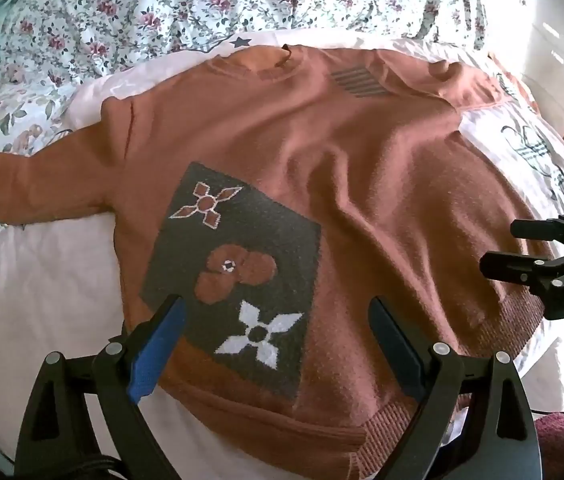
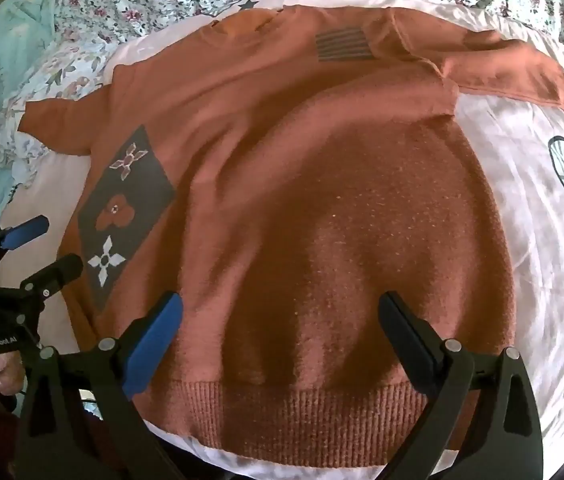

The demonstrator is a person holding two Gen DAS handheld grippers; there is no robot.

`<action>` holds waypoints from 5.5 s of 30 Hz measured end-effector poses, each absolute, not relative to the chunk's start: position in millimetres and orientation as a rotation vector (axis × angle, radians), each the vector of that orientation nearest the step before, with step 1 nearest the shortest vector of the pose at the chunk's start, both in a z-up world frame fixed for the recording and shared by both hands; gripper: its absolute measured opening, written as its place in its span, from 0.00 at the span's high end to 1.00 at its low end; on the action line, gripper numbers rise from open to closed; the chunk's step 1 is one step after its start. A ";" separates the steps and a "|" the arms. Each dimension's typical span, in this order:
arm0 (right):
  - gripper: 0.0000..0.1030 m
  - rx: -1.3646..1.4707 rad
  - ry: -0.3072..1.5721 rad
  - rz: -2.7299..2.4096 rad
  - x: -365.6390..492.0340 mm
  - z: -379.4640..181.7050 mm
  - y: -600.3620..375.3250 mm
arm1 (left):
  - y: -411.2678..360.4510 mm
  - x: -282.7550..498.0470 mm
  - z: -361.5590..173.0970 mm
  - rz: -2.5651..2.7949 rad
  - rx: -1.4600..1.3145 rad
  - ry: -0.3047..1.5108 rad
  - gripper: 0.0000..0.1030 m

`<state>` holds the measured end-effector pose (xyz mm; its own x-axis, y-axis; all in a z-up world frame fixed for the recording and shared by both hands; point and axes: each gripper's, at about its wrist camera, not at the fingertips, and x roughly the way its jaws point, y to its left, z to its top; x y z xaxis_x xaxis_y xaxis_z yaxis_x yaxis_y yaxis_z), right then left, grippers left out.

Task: Fold small clothes

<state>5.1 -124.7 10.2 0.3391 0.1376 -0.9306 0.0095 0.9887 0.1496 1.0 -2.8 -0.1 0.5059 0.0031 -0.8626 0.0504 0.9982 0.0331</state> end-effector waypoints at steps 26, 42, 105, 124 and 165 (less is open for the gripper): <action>0.05 0.137 1.211 0.082 7.4 14.7 -122.4 | -2.2 3.2 1.0 -0.031 0.059 1.021 0.10; 0.05 0.146 1.247 0.076 9.5 14.5 -119.7 | 0.0 6.3 -0.9 -0.024 0.036 1.032 0.10; 0.91 0.704 0.747 -0.657 190.5 30.2 -620.6 | -28.4 176.2 -23.9 0.087 -0.054 1.162 0.08; 0.91 0.724 0.984 0.259 254.6 18.2 -225.7 | 45.0 133.0 -4.5 0.125 -0.177 1.075 0.08; 0.63 0.694 1.030 0.063 172.9 4.9 -262.9 | 127.9 214.4 -31.5 0.111 -0.410 0.912 0.97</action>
